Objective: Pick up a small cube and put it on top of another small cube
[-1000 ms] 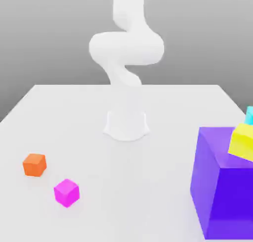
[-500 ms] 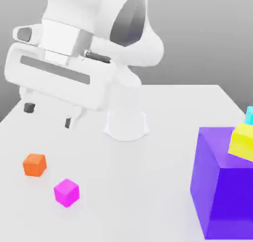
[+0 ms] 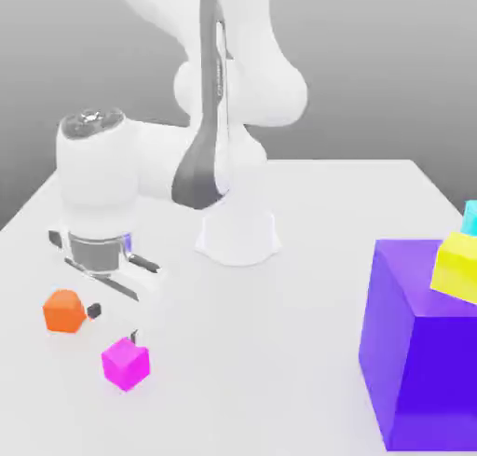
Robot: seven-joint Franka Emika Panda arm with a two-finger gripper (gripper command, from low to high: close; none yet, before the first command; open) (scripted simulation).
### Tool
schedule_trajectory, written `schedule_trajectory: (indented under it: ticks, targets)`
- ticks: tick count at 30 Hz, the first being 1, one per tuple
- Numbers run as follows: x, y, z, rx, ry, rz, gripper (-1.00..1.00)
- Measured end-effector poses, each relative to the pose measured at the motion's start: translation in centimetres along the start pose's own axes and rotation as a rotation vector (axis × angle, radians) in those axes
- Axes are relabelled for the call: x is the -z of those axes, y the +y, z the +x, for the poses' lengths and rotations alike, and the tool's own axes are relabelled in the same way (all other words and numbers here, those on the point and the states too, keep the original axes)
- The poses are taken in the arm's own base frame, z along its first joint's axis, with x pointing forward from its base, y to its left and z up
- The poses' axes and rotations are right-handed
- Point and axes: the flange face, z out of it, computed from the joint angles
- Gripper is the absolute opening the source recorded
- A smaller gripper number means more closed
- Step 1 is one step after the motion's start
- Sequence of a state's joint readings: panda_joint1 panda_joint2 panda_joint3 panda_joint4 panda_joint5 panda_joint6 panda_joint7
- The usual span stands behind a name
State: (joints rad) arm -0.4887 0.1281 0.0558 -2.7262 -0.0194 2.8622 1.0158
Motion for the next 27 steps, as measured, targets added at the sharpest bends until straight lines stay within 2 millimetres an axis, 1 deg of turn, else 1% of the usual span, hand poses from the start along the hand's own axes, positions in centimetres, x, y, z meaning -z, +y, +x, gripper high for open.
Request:
schedule_trajectory:
  ticks: [8, 9, 14, 15, 16, 22, 27]
  targets:
    - [-4.9, 0.1, -0.1, -0.002, -0.004, -0.002, 0.00]
    - [-5.5, 0.3, -0.1, -0.001, -0.004, -0.005, -1.00]
    - [-5.5, 0.3, -0.1, -0.001, -0.003, -0.004, -1.00]
    - [-5.9, 0.3, -0.1, 0.000, -0.003, -0.006, -1.00]
    - [-5.7, 0.3, -0.1, -0.001, -0.003, -0.005, -1.00]
    - [-2.1, -0.1, 0.0, -0.005, -0.003, 0.005, -1.00]
    - [0.5, 0.2, -0.1, -0.001, -0.002, -0.005, -1.00]
